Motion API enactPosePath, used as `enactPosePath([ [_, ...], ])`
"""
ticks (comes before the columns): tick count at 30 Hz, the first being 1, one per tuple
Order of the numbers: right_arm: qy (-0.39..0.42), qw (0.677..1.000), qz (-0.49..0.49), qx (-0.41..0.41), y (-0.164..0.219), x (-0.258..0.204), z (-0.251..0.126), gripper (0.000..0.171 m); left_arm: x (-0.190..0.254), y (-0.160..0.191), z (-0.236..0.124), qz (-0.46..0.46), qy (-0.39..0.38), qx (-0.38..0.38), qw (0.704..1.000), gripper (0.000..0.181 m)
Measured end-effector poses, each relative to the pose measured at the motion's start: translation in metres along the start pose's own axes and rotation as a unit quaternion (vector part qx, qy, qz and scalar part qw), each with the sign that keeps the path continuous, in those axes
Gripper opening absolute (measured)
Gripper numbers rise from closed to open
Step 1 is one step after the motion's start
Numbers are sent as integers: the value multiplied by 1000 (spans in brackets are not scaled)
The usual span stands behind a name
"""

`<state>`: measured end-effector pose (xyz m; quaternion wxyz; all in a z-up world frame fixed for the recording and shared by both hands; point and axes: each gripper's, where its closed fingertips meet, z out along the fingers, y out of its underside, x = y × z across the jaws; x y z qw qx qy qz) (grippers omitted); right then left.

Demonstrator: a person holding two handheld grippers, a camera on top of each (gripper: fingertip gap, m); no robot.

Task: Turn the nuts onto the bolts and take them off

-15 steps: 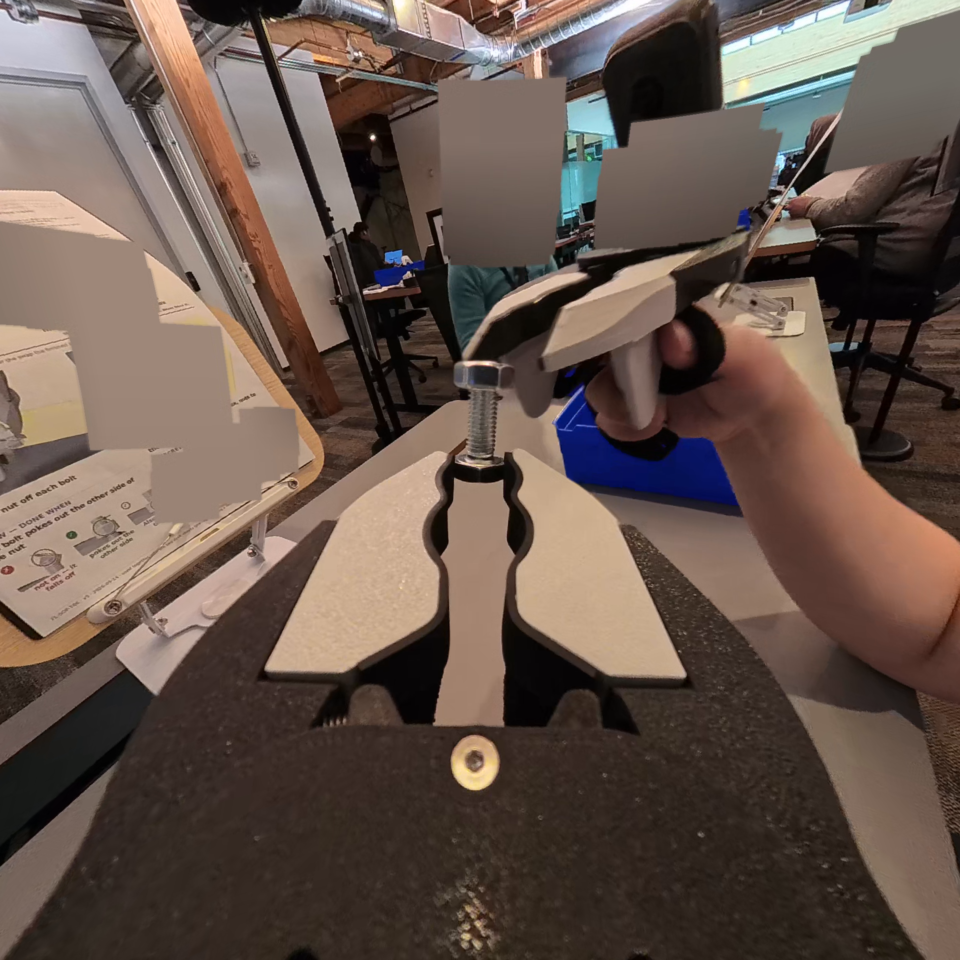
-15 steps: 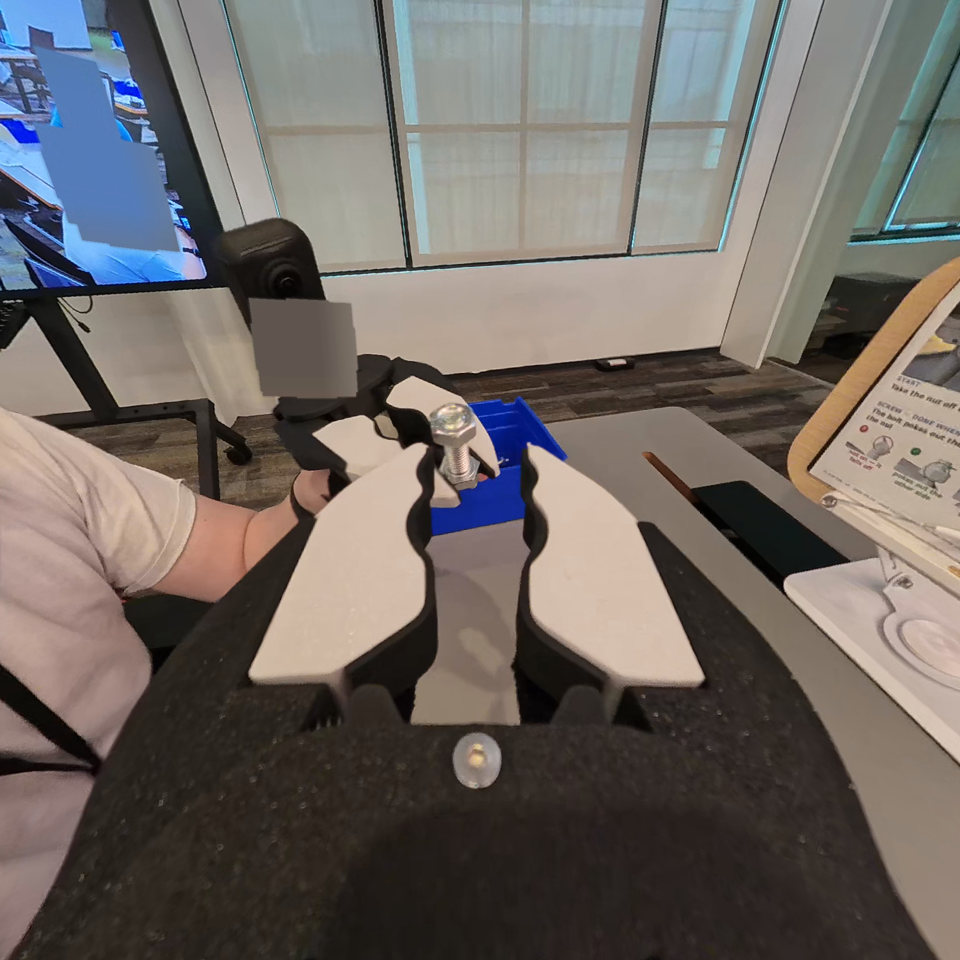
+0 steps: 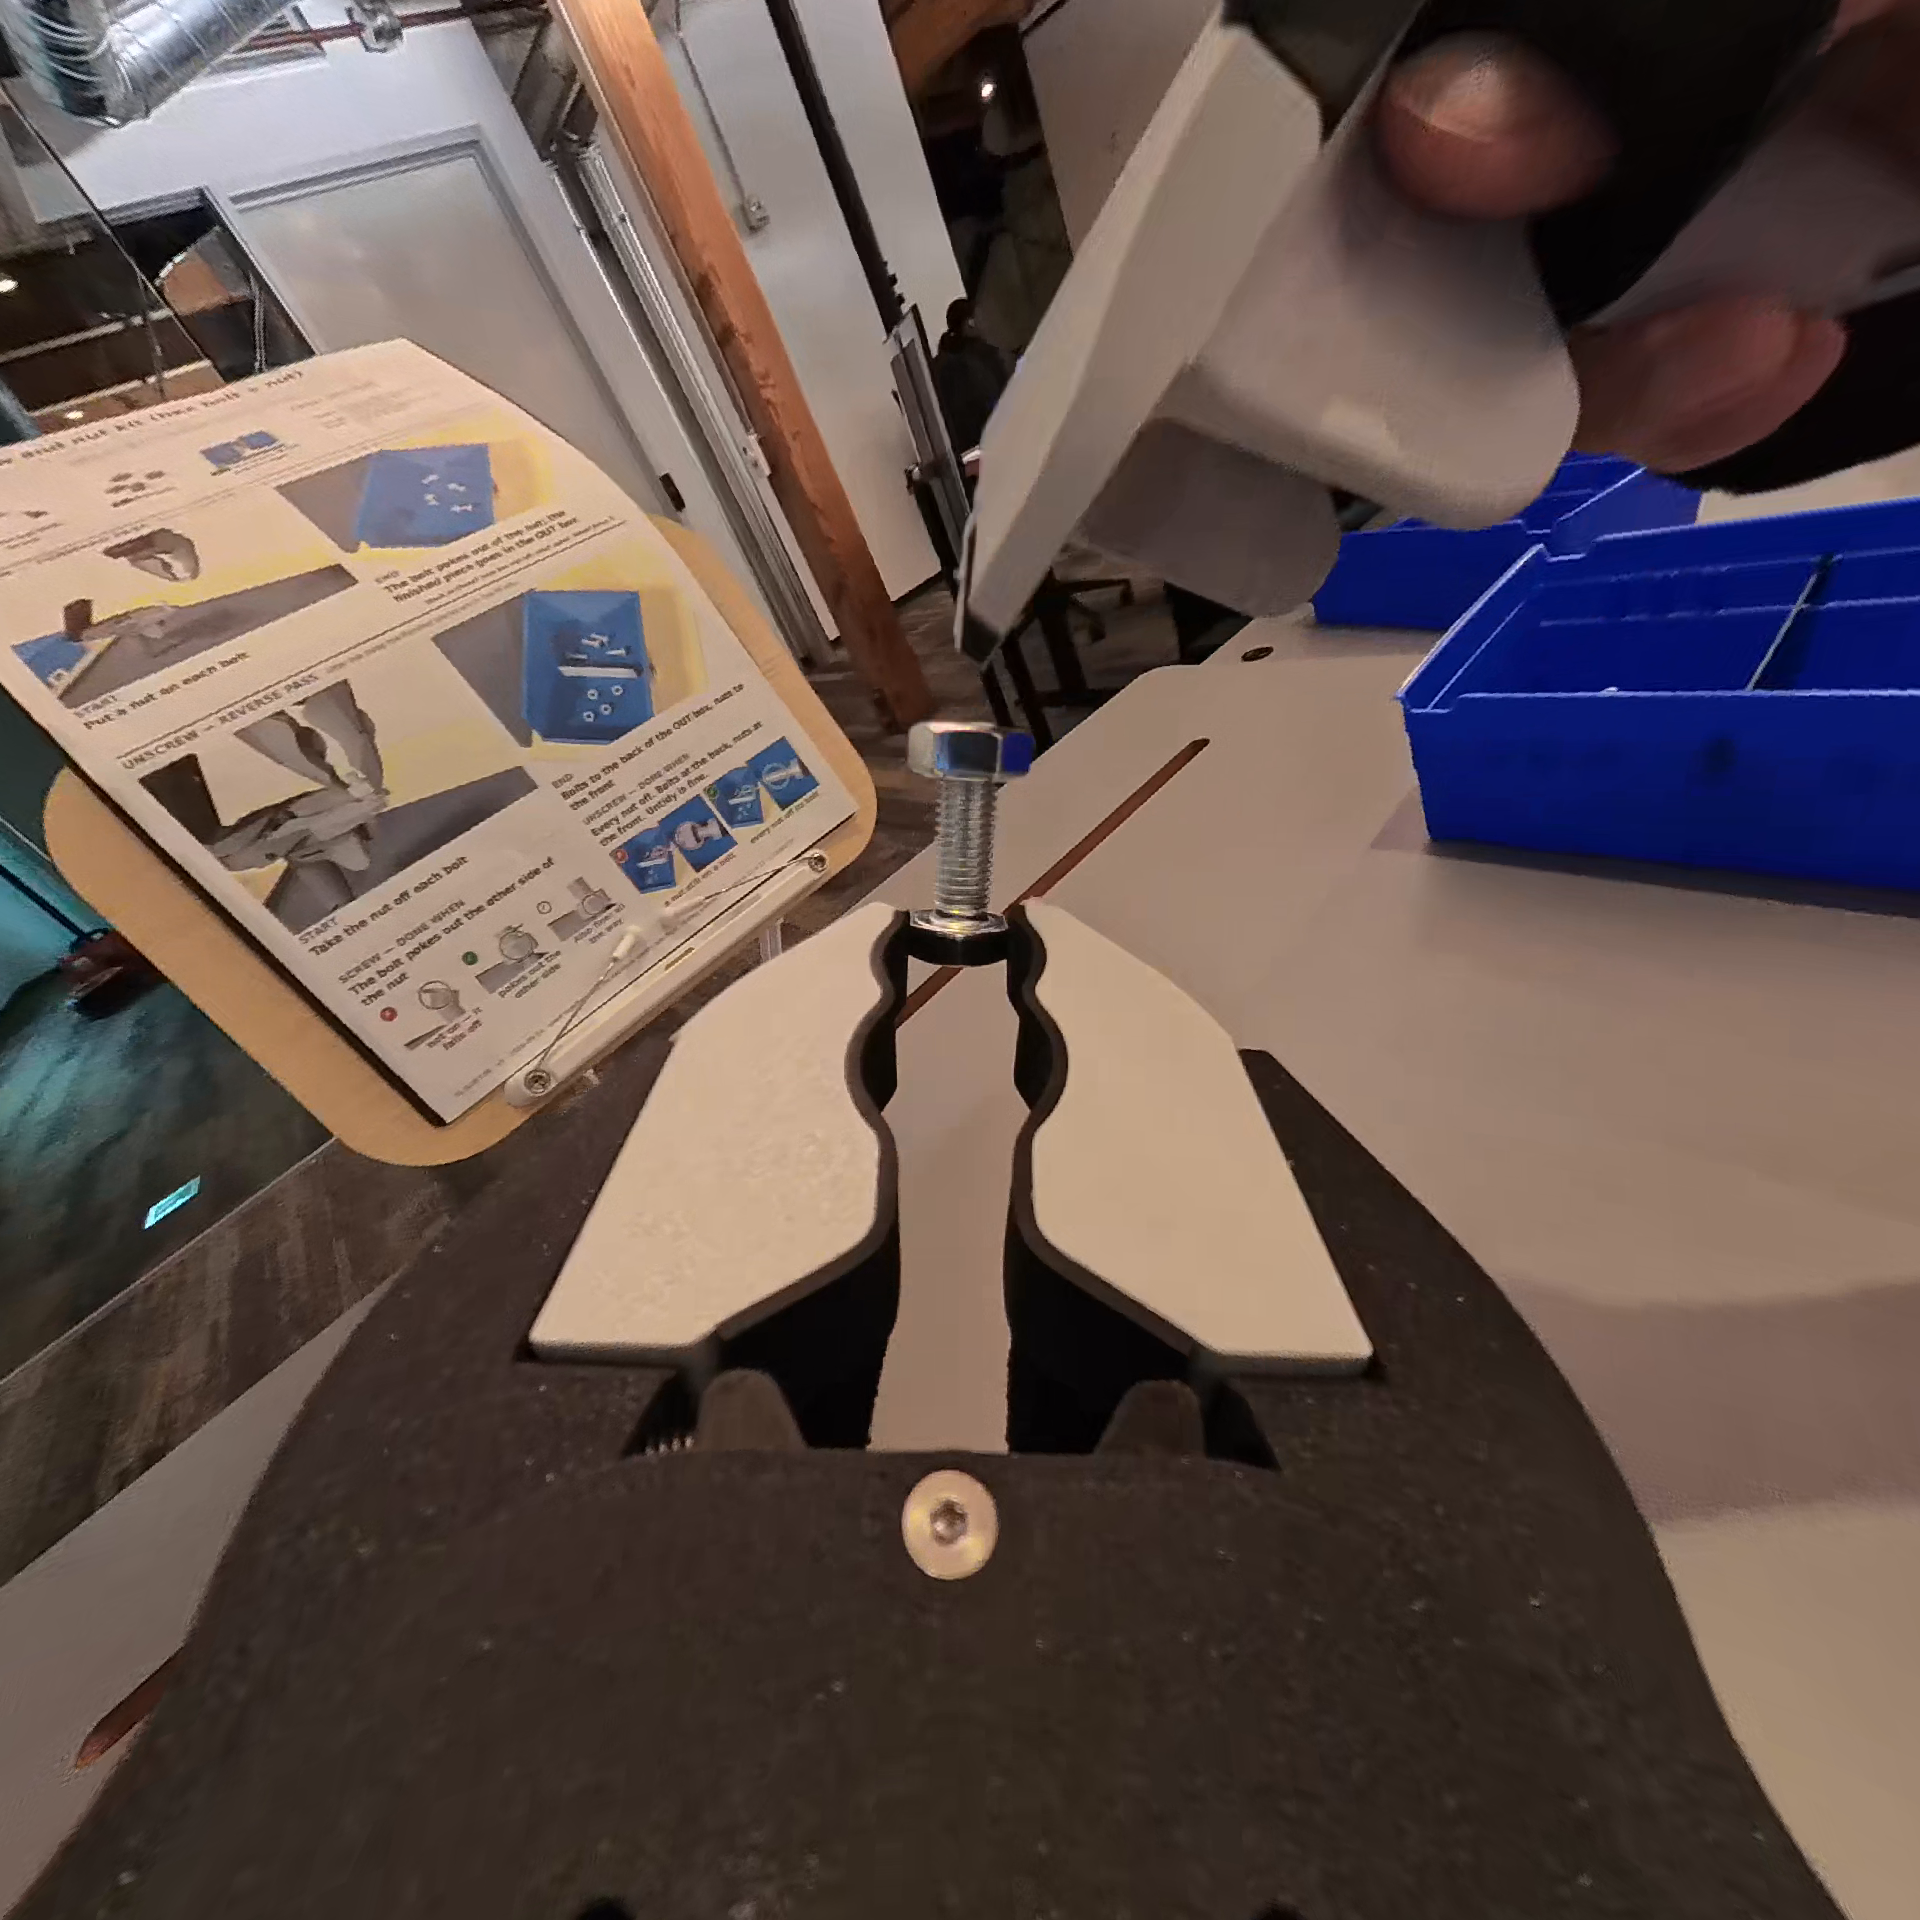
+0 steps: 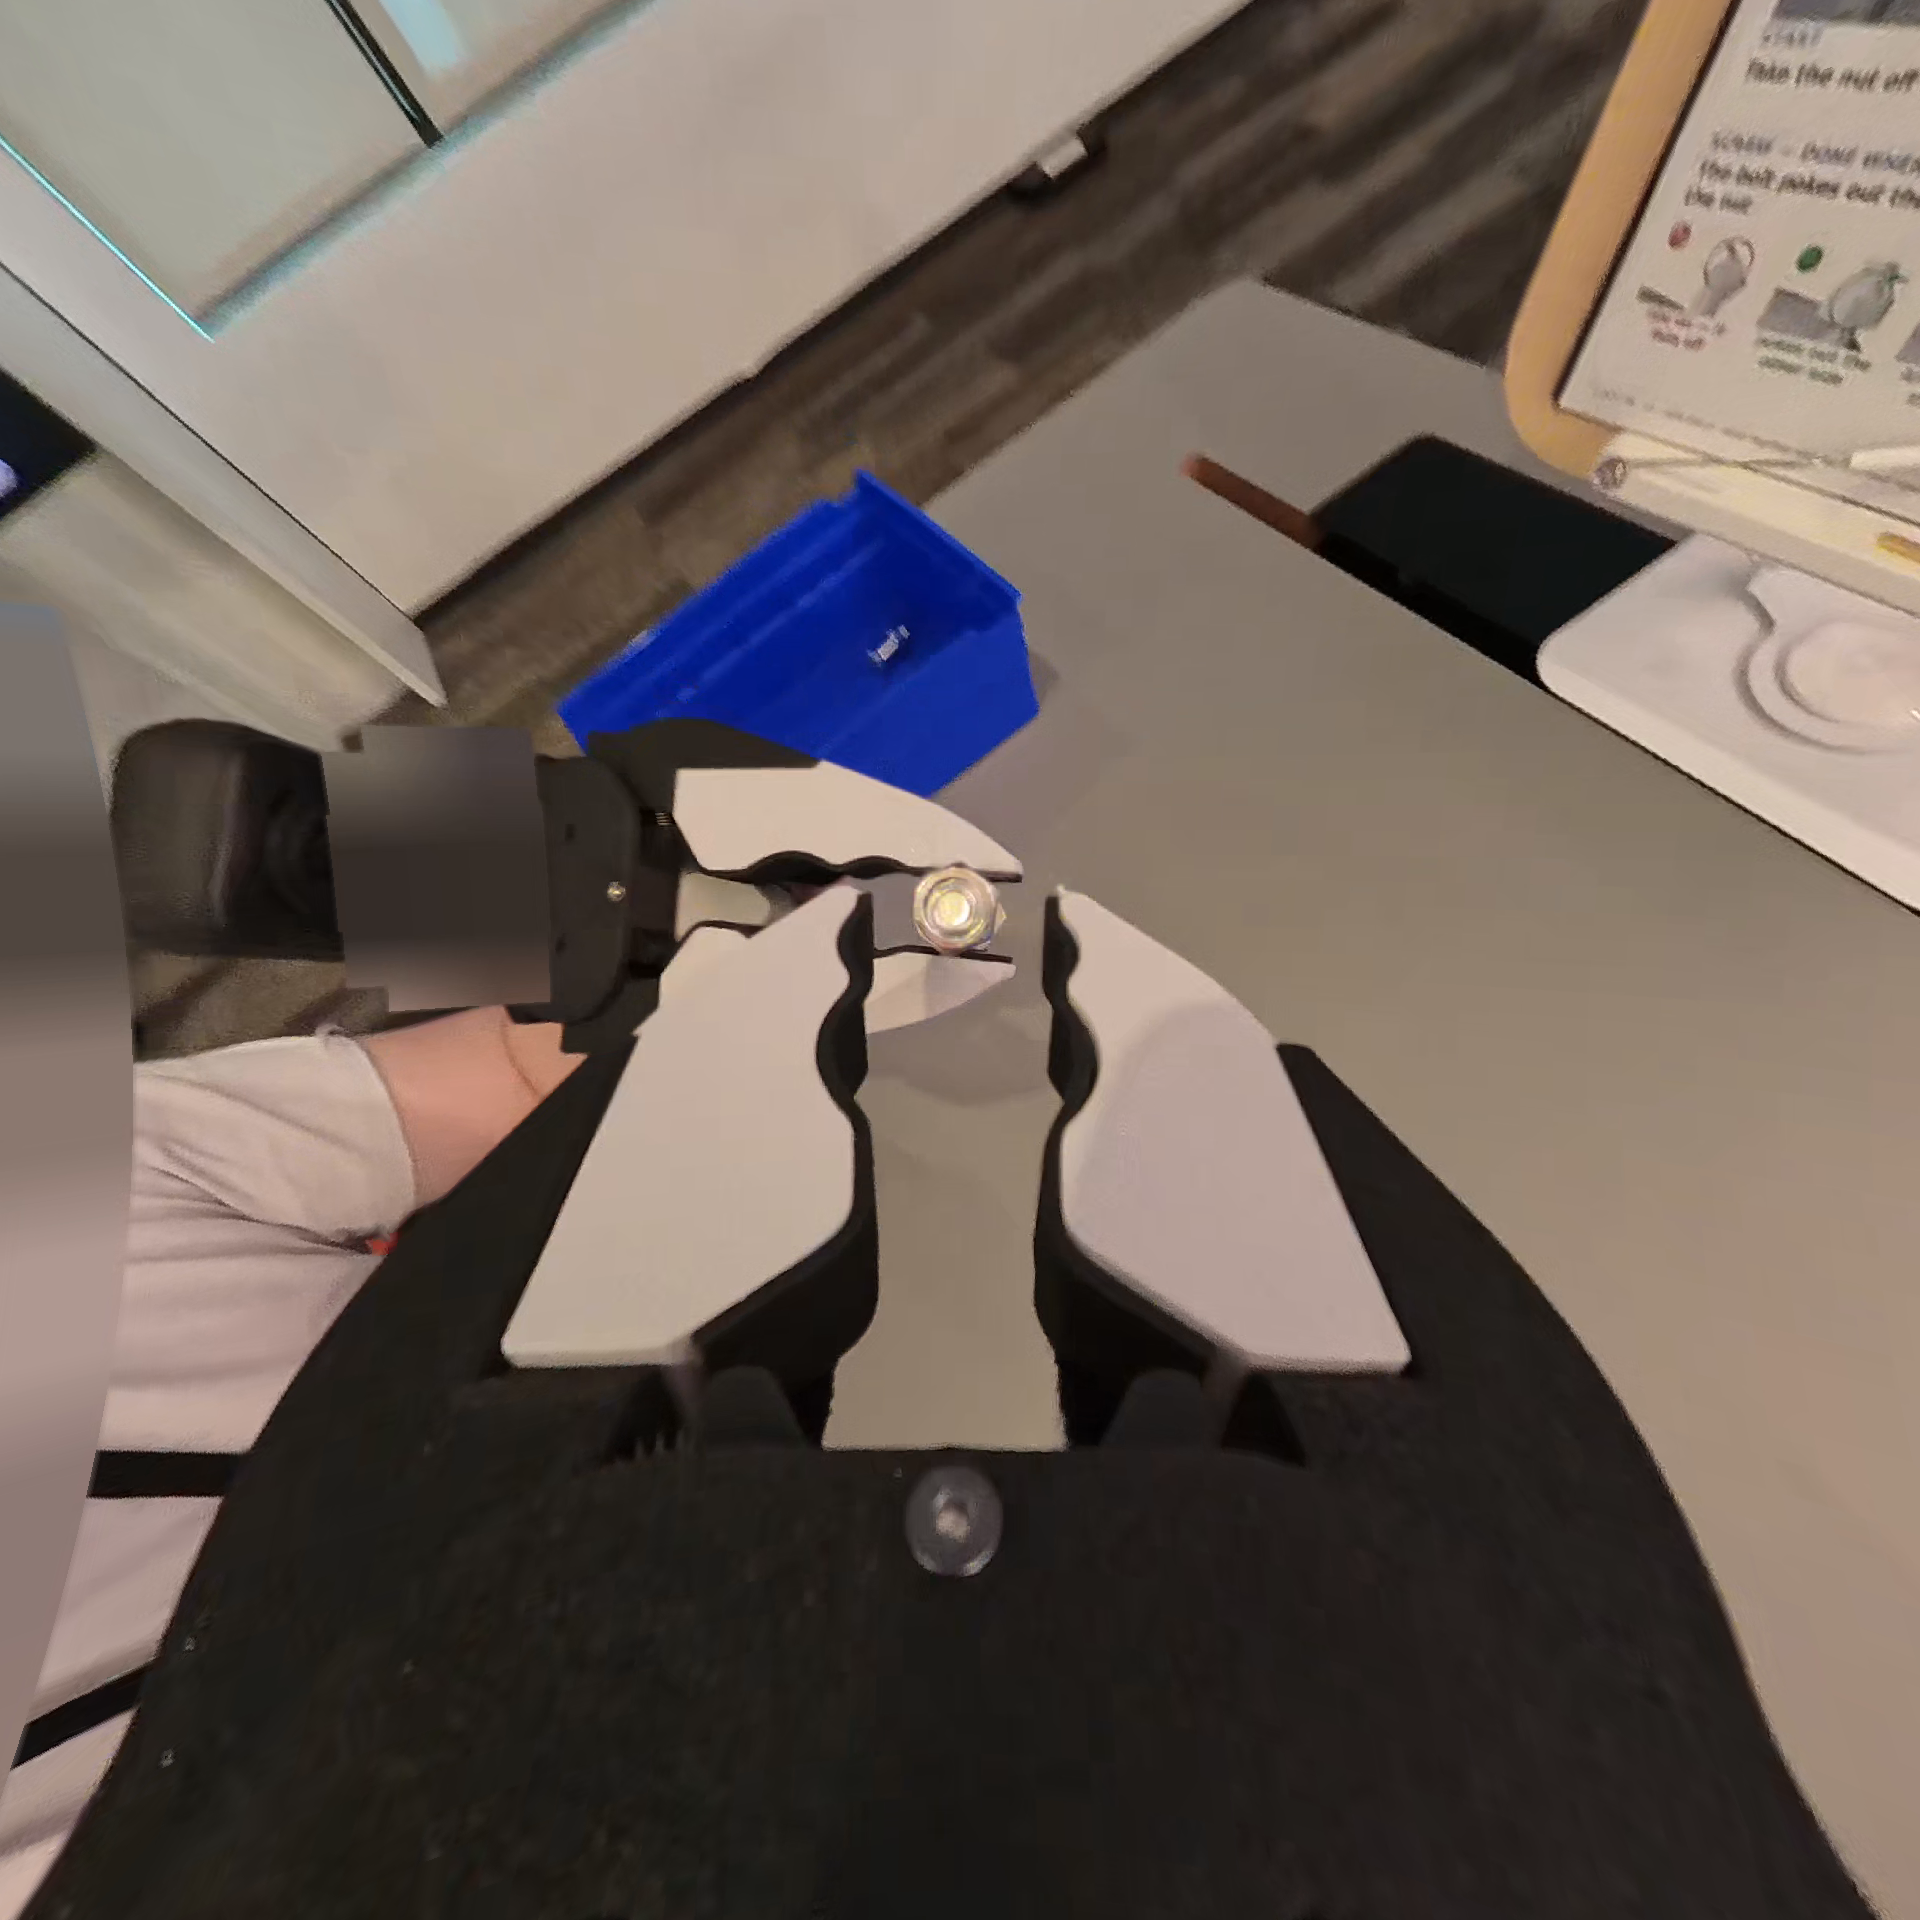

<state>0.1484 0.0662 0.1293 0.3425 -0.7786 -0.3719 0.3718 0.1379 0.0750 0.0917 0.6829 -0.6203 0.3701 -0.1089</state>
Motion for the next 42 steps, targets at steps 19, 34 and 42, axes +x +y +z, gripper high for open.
enactPosePath([
  [19,-145,892,-414,-111,53,-67,-14,17,74,-24,-61,-151,419,10,895,18],
  [34,2,1000,-19,18,103,26,15,36,75,85,-11,-83,251,-136,955,18],
  [42,-29,982,171,-79,188,51,91,33,93,189,-19,6,204,-257,944,18],
])
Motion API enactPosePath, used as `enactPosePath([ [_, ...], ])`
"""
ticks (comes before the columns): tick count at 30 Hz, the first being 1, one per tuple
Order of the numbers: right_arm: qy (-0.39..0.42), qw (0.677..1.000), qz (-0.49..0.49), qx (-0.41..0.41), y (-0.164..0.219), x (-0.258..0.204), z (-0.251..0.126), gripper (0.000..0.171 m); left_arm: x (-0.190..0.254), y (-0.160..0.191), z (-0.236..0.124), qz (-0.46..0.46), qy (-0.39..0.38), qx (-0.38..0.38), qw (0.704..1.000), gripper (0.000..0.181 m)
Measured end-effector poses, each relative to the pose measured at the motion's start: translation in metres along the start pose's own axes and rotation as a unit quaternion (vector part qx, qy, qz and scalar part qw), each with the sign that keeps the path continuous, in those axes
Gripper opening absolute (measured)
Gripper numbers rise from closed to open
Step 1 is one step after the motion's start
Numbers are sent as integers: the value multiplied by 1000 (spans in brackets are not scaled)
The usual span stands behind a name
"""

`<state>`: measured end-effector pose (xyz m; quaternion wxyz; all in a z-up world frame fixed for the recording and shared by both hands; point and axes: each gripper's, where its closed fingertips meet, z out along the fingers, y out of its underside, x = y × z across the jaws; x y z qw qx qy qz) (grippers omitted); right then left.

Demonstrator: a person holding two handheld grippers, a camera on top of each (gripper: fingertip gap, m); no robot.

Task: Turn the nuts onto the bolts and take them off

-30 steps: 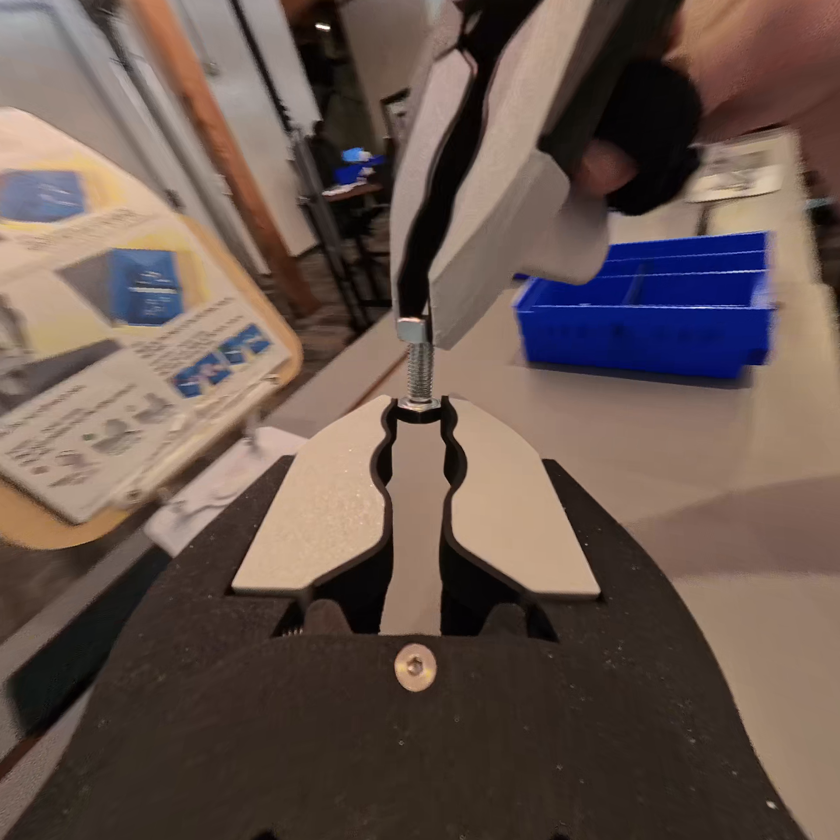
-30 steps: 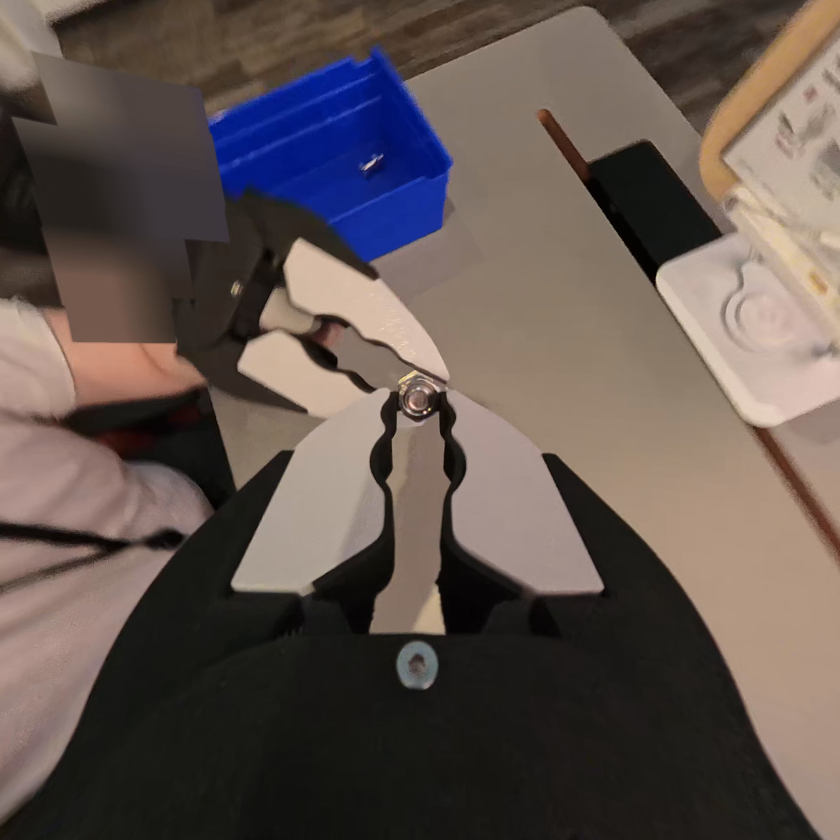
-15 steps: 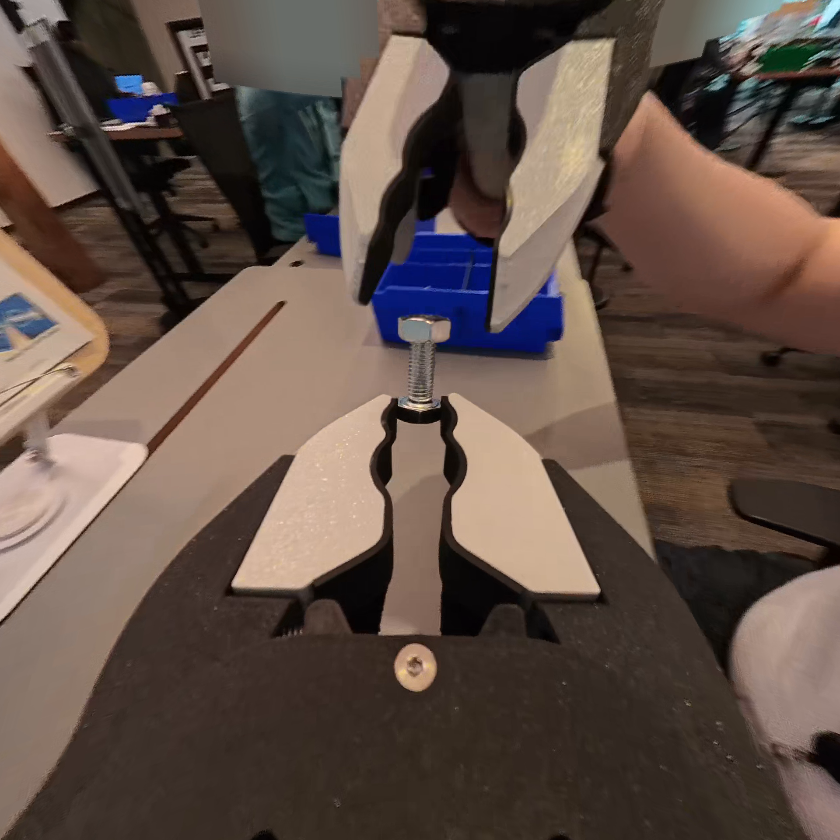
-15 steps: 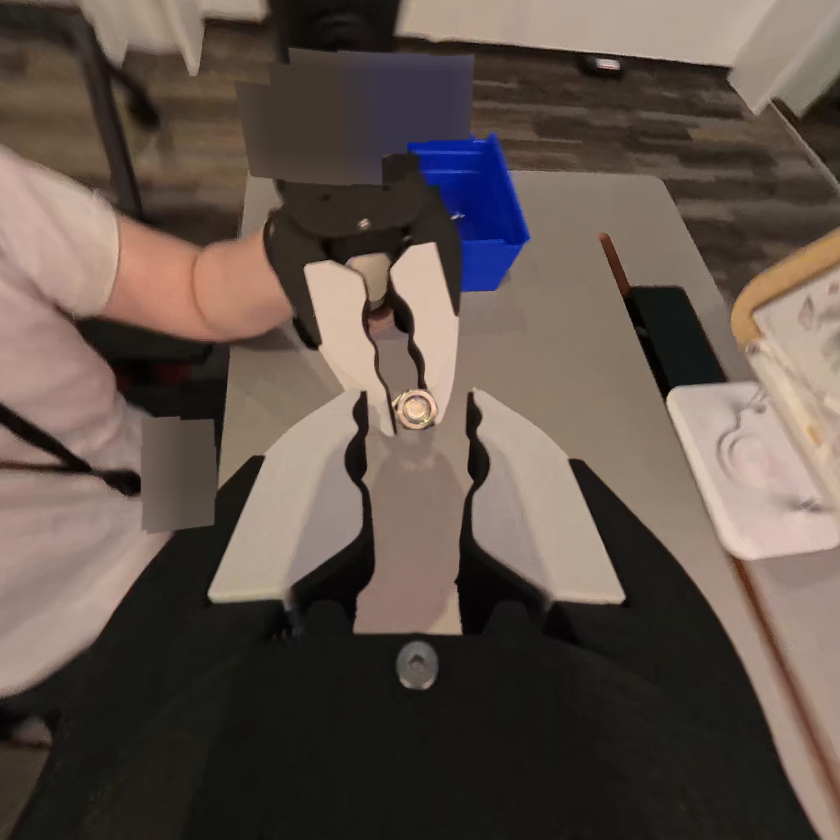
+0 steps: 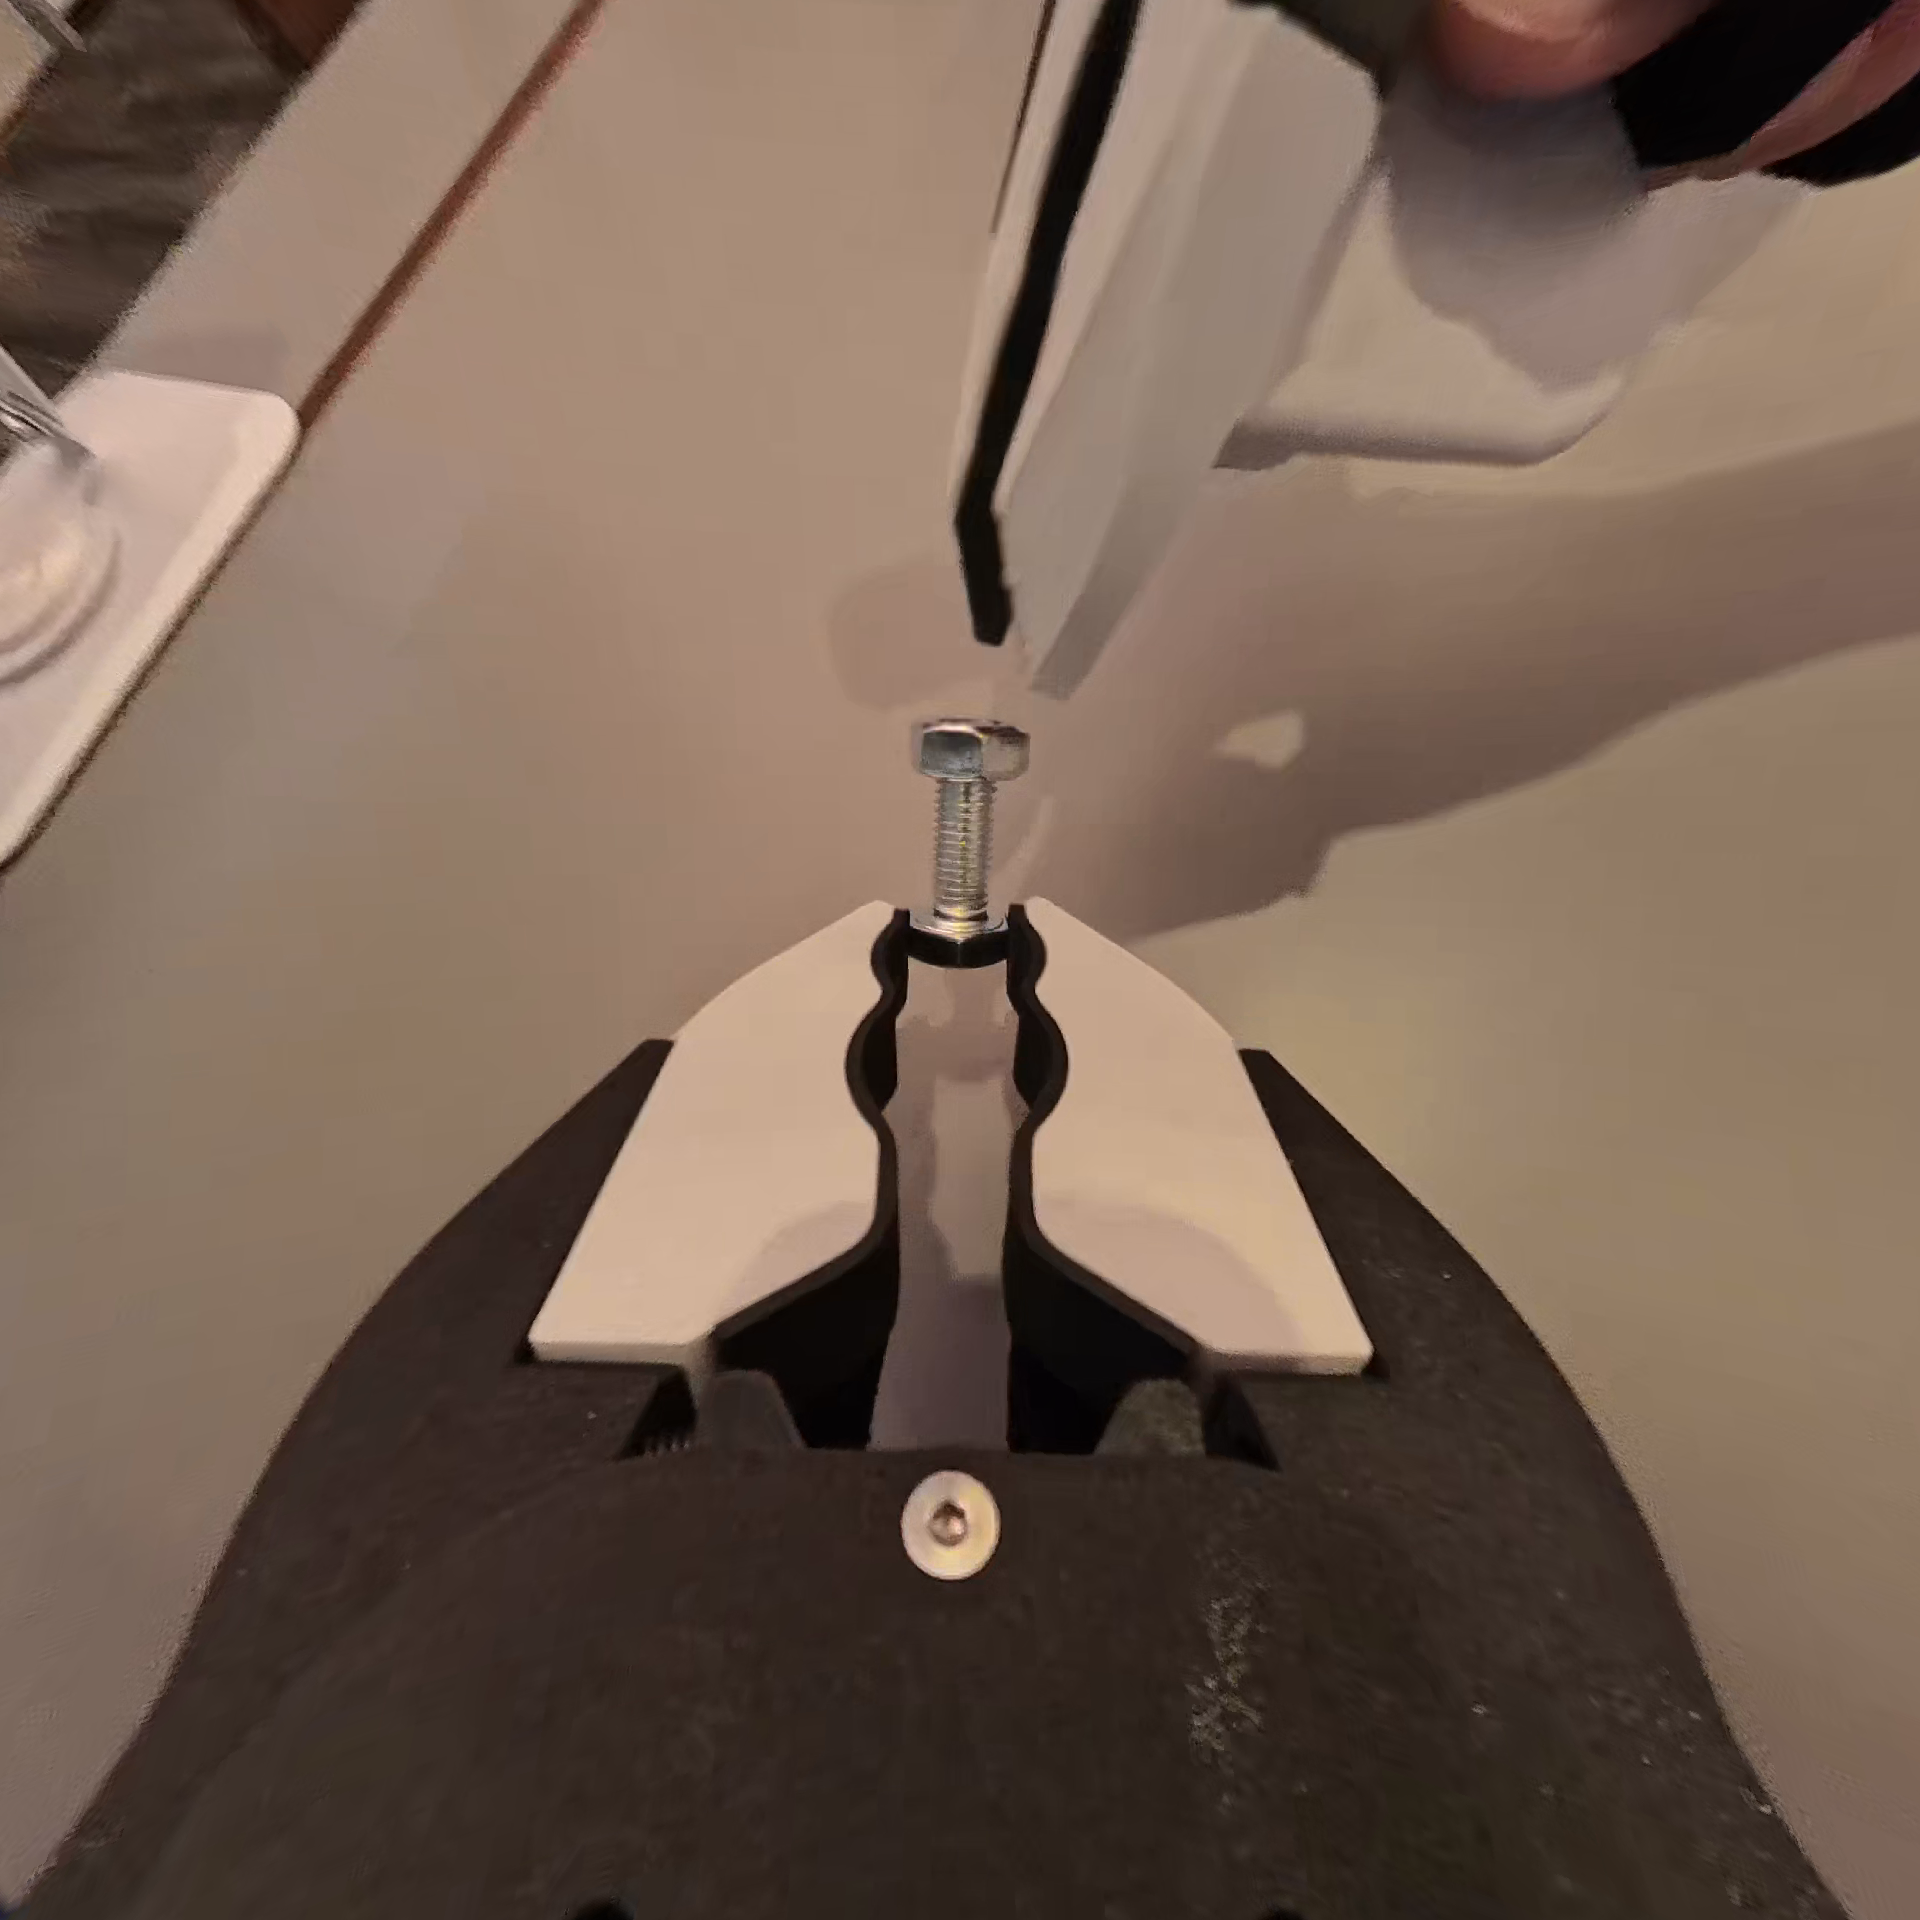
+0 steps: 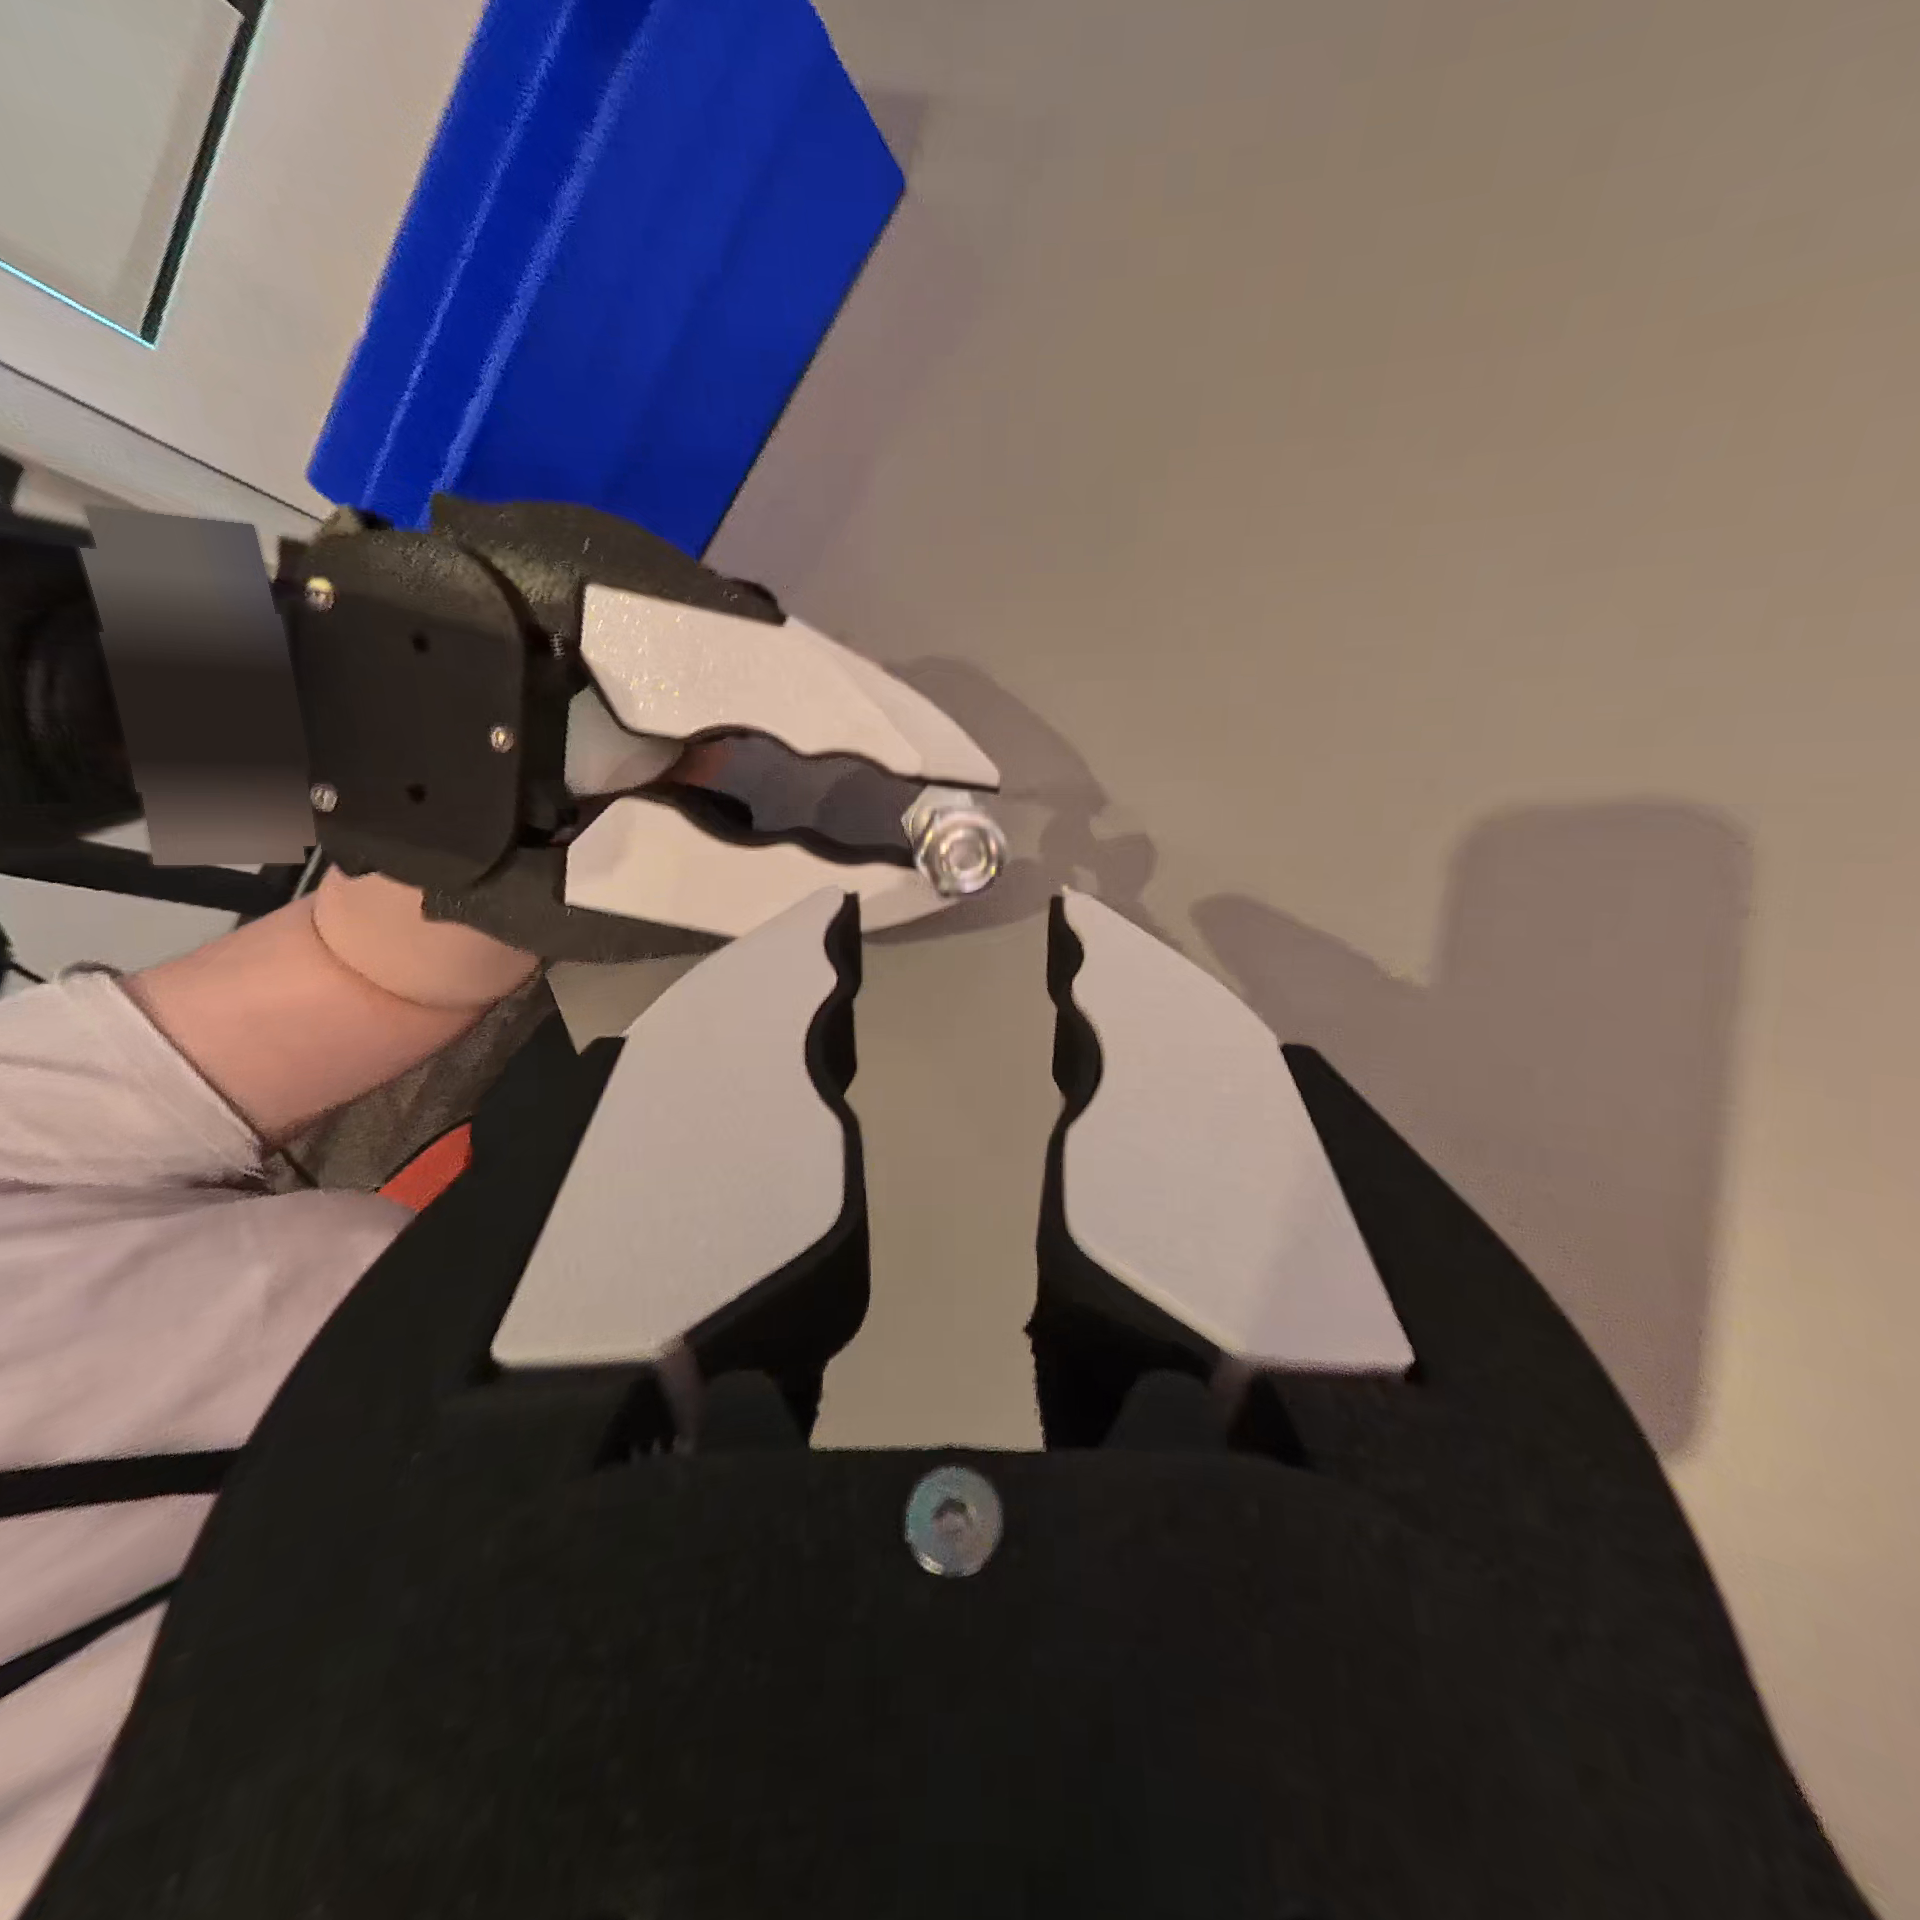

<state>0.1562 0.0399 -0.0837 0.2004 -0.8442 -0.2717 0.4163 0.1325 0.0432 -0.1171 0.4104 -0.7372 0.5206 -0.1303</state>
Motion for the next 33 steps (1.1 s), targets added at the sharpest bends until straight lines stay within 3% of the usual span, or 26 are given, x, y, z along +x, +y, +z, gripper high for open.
enactPosePath([
  [5,-5,999,35,-34,6,10,26,31,2,14,9,6,-3,-22,1000,18],
  [6,-6,999,32,-39,7,10,29,21,3,14,8,9,-3,-22,1000,18],
  [9,-7,999,-20,-46,6,7,30,18,3,14,6,5,6,-21,1000,18],
  [12,-36,983,-173,-54,10,-1,23,18,12,7,0,-15,58,-1,998,18],
  [15,-67,919,-387,-16,17,-12,9,18,28,-6,-10,-47,133,31,990,18],
  [17,-60,901,-429,13,17,-13,4,18,28,-12,-12,-52,132,46,989,18],
  [20,-59,912,-406,20,18,-10,5,20,27,-9,-9,-23,100,37,994,18],
  [22,-48,931,-359,41,12,-7,5,35,23,-6,-5,-4,74,28,997,18],
  [25,-17,978,-203,32,5,9,2,44,13,-2,-3,10,32,18,999,18],
  [27,-35,996,-76,4,10,10,2,41,6,-2,-3,17,10,16,1000,18],
  [30,-81,996,48,-11,12,0,6,44,3,-2,-3,23,-6,13,1000,18],
  [33,-55,996,68,-25,13,5,14,41,3,-3,-4,24,-9,15,1000,18],
])
